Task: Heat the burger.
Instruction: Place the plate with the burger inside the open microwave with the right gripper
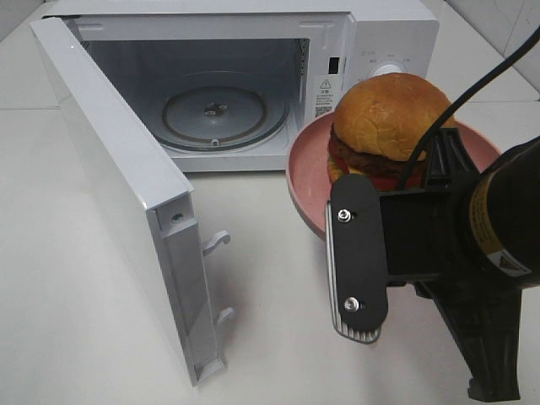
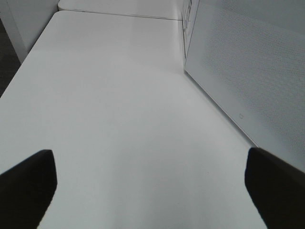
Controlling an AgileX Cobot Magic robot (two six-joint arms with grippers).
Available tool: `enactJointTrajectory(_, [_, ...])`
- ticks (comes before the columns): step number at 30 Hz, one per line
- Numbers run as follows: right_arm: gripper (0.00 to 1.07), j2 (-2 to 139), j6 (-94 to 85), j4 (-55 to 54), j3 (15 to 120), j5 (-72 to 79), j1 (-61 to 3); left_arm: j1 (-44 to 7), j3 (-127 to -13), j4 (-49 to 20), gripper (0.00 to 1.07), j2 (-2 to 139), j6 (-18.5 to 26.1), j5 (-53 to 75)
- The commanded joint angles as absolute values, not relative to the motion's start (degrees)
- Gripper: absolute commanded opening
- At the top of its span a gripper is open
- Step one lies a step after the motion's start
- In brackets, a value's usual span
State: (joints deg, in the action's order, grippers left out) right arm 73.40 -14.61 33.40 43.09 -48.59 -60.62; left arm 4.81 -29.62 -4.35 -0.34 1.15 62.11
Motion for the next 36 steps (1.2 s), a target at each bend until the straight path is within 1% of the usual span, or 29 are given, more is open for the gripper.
enactJointTrajectory(1, [0.00, 72.88, -19.48, 36.38, 43.14, -47.10, -60.96, 4.93, -29.51, -4.64, 1.00, -0.97, 1.09, 61.36])
enactJointTrajectory(8, [0.01, 72.88, -21.77, 36.38, 43.14, -43.89, -60.96, 4.93, -29.51, -4.64, 1.00, -0.97, 1.09, 61.36])
enactJointTrajectory(13, [0.01, 72.88, -26.93, 35.47, 43.14, -40.34, -60.73, 4.93, -29.51, -4.64, 1.00, -0.97, 1.09, 61.36])
enactJointTrajectory(15, [0.01, 72.88, -33.46, 32.31, 43.14, -38.73, -58.56, 4.93, -29.51, -4.64, 1.00, -0.97, 1.09, 61.36])
enactJointTrajectory(16, [0.01, 72.88, -33.46, 32.31, 43.14, -38.73, -58.56, 4.93, -29.51, -4.64, 1.00, -0.97, 1.09, 61.36])
enactJointTrajectory(18, [0.01, 72.88, -39.02, 30.37, 43.14, -37.76, -56.09, 4.93, -29.51, -4.64, 1.00, -0.97, 1.09, 61.36])
enactJointTrajectory(21, [0.01, 72.88, -40.62, 30.14, 43.14, -37.59, -55.46, 4.93, -29.51, -4.64, 1.00, -0.97, 1.09, 61.36])
enactJointTrajectory(23, [0.02, 72.88, -47.44, 29.56, 43.14, -35.18, -52.77, 4.93, -29.51, -4.64, 1.00, -0.97, 1.09, 61.36])
enactJointTrajectory(25, [0.02, 72.88, -48.53, 29.16, 43.14, -34.21, -52.02, 4.93, -29.51, -4.64, 1.00, -0.97, 1.09, 61.36])
enactJointTrajectory(26, [0.02, 72.88, -51.57, 28.13, 43.14, -32.03, -50.48, 4.93, -29.51, -4.64, 1.00, -0.97, 1.09, 61.36])
enactJointTrajectory(30, [0.02, 72.88, -55.69, 27.27, 43.14, -29.68, -48.53, 4.93, -29.51, -4.64, 1.00, -0.97, 1.09, 61.36])
enactJointTrajectory(31, [0.02, 72.94, -58.44, 27.16, 43.14, -28.13, -47.04, 4.93, -29.51, -4.64, 1.00, -0.97, 1.09, 61.36])
enactJointTrajectory(34, [0.02, 72.99, -59.64, 26.81, 43.14, -27.56, -46.24, 4.93, -29.51, -4.64, 1.00, -0.97, 1.09, 61.36])
enactJointTrajectory(36, [0.02, 72.99, -65.60, 22.75, 43.14, -25.38, -43.14, 4.93, -29.51, -4.64, 1.00, -0.97, 1.09, 61.36])
